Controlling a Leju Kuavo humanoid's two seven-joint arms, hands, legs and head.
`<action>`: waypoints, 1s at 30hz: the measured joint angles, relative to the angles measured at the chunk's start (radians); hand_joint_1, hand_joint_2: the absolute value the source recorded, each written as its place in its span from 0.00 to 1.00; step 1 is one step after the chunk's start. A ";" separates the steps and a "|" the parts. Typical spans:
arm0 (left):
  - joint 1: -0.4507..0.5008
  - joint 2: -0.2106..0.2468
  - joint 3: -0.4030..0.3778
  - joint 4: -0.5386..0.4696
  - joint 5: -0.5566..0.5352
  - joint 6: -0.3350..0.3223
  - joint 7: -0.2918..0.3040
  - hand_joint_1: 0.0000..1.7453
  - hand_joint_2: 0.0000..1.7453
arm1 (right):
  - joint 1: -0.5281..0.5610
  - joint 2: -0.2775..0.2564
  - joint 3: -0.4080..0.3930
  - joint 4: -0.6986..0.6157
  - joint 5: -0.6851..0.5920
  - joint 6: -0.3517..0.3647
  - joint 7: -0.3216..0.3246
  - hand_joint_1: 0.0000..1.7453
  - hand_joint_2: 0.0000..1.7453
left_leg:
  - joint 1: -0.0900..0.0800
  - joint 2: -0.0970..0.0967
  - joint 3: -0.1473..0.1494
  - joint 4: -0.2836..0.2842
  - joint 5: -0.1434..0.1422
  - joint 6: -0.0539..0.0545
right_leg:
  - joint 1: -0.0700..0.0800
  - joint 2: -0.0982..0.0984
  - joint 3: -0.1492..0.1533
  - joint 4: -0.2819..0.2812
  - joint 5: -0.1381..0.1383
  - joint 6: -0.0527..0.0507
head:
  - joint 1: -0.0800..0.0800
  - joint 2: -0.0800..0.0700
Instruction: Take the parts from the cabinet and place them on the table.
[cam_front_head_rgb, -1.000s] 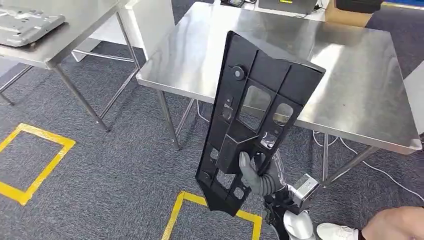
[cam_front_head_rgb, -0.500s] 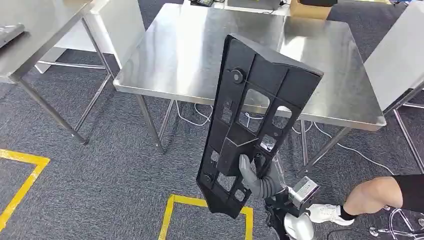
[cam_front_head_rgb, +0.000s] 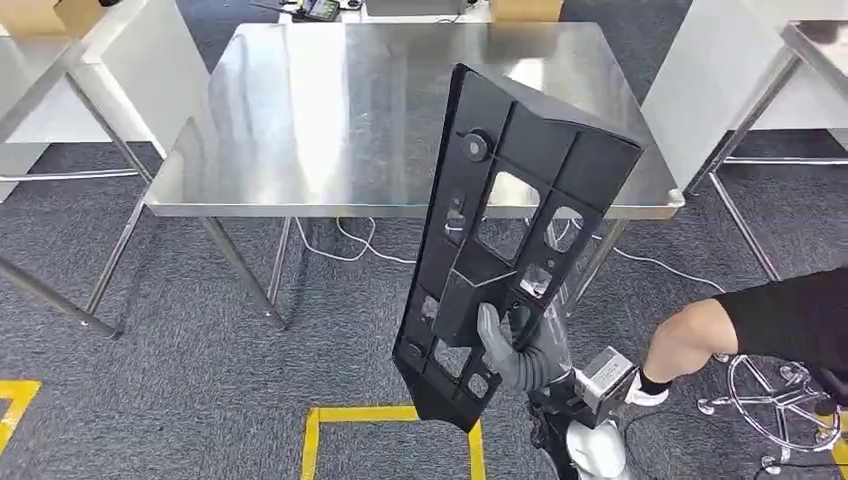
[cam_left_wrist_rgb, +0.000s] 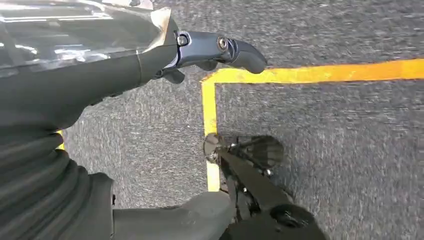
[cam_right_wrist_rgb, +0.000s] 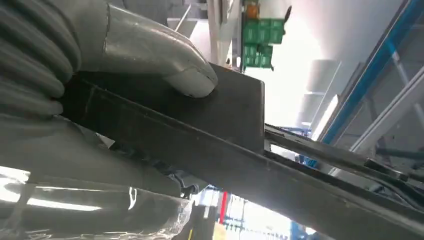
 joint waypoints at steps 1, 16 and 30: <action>0.000 0.000 0.001 0.000 0.000 -0.002 -0.001 0.00 1.00 | 0.000 0.000 0.000 0.000 0.000 -0.002 0.000 1.00 1.00 | 0.004 -0.014 0.028 -0.065 0.017 0.002 | 0.002 0.003 0.000 0.000 0.000 0.001 | 0.001 0.000; -0.001 -0.001 0.002 0.000 -0.023 0.005 -0.020 0.00 1.00 | 0.001 -0.002 0.001 0.000 0.028 -0.007 -0.003 1.00 1.00 | -0.029 -0.022 0.017 -0.082 0.026 0.036 | 0.009 0.003 -0.012 -0.011 0.011 0.038 | 0.005 0.000; -0.003 -0.002 0.002 0.001 -0.027 0.007 -0.017 0.00 1.00 | -0.004 -0.015 0.002 0.003 0.026 -0.002 -0.005 1.00 1.00 | -0.009 0.012 0.043 -0.124 0.045 0.055 | -0.013 -0.049 -0.043 0.087 -0.029 0.076 | 0.009 0.000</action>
